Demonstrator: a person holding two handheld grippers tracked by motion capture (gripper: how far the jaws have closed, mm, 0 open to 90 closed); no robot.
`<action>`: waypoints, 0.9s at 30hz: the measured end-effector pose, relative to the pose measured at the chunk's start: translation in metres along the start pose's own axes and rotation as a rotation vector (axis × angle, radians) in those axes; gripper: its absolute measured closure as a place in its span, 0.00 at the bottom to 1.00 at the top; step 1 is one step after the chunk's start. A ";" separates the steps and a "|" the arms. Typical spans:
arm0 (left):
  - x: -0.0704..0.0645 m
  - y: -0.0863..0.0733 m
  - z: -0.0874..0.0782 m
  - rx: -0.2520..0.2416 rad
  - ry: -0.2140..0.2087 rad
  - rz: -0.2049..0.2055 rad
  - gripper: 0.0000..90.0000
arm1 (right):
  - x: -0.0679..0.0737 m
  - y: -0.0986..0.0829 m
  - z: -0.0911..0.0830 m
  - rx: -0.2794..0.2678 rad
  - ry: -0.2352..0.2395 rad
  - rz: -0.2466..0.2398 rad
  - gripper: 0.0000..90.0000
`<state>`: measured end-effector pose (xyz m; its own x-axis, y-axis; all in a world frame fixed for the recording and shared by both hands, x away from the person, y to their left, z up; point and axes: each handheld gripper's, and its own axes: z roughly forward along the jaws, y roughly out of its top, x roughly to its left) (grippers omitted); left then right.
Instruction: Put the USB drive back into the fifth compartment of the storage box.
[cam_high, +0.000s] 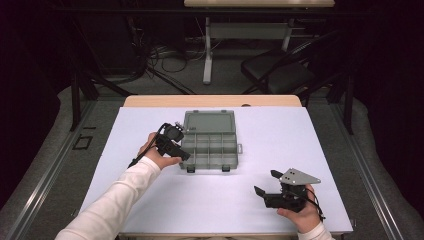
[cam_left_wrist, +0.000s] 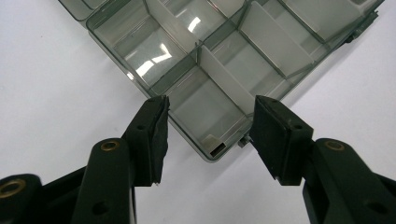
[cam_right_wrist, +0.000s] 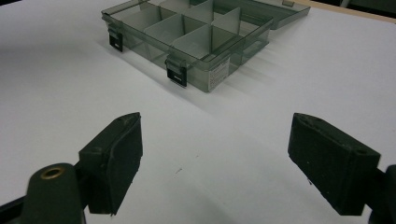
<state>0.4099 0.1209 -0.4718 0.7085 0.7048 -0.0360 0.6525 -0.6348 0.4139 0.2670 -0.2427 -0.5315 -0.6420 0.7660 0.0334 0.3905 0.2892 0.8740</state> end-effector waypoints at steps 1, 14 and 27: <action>0.000 -0.001 -0.001 -0.005 0.000 0.003 0.50 | 0.000 0.000 0.000 0.000 0.000 0.000 0.20; 0.000 -0.015 -0.022 -0.077 -0.073 0.003 0.38 | 0.000 0.000 0.000 0.001 -0.001 0.000 0.20; -0.004 -0.040 -0.035 -0.162 -0.087 0.021 0.19 | 0.000 0.000 0.001 0.000 -0.002 -0.002 0.20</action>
<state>0.3717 0.1543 -0.4566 0.7468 0.6573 -0.1015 0.5905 -0.5851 0.5559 0.2671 -0.2420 -0.5318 -0.6411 0.7668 0.0310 0.3892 0.2901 0.8743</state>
